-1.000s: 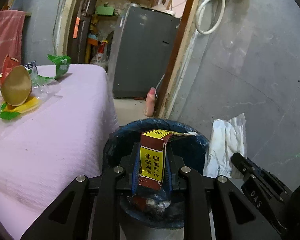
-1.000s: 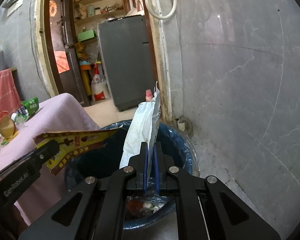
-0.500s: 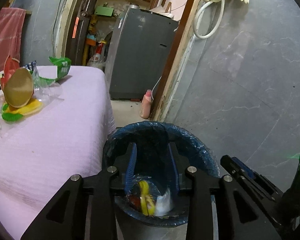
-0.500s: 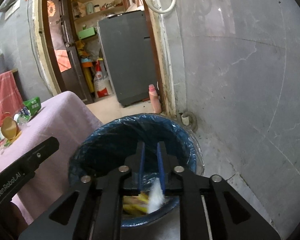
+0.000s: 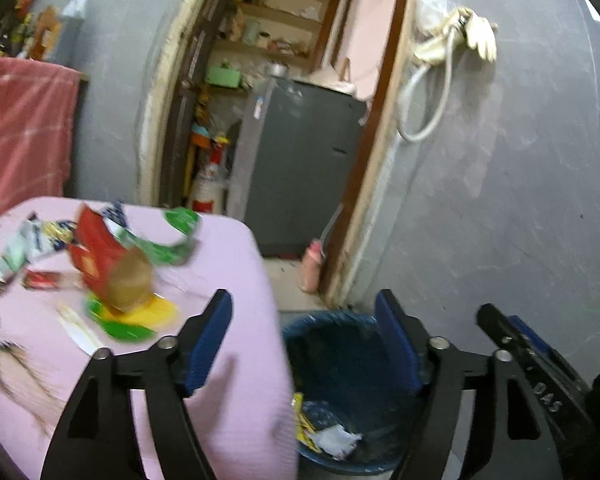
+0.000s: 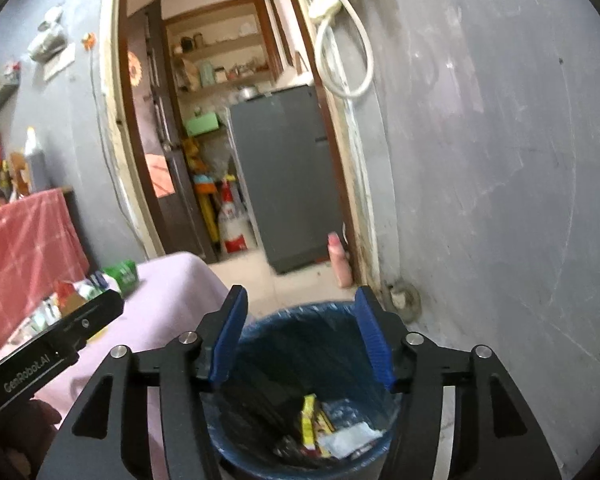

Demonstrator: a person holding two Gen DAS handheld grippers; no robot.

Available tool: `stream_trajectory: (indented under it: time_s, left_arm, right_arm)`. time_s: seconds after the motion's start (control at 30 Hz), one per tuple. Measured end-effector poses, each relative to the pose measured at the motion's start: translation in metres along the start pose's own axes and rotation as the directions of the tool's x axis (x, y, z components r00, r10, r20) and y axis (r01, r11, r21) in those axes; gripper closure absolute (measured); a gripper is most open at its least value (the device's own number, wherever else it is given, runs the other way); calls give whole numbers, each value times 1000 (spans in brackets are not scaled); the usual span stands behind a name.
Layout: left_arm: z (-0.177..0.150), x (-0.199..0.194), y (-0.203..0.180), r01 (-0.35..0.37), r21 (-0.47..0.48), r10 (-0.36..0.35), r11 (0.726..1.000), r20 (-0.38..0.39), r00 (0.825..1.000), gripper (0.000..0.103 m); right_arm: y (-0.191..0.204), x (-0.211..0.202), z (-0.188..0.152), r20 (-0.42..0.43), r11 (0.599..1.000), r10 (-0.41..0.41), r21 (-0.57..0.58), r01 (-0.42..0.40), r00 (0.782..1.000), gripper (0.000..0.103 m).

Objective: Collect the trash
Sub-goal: 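Carry box and paper bag over the blue bin and open both grippers, then move both open grippers back over the table toward the remaining trash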

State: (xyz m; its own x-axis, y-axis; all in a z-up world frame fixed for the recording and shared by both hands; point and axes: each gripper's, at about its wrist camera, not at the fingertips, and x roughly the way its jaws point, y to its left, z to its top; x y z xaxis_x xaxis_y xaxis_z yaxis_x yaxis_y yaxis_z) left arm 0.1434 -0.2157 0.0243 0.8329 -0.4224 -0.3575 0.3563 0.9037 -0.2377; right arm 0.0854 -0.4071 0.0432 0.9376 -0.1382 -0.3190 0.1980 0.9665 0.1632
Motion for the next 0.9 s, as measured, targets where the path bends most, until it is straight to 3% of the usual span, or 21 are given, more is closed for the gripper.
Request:
stream_trajectory:
  time_s: [0.07,0.17,0.3,0.37,0.6,0.9]
  left_arm:
    - [5,-8,11,-29,1,29,1000,29,999,16]
    - [9,-20,26,-74,5,73,997,65,995,6]
    - [13,-32,45,-139,14,137,990,90,987,2]
    - [12,-39,55,-171,16,169,985,99,981,2]
    - [7,-67,99,-251,-12,251,968,114,961,2]
    - [10,-87,169,-380,-48,383,924,103,918,2]
  right_arm:
    - [9,-3,3,27,1000,19,-3,-19,999,28]
    - [19,-5,8,54,998,57,-4,-57,997,22]
    - [37,-6,12,77,995,100,-7,-99,992,13]
    - [46,-4,13,84,992,123,-14,-123,989,1]
    - [81,-1,14,92,978,205,-65,-200,974,0]
    - [127,14,6,41,952,286,-122,-280,957,0]
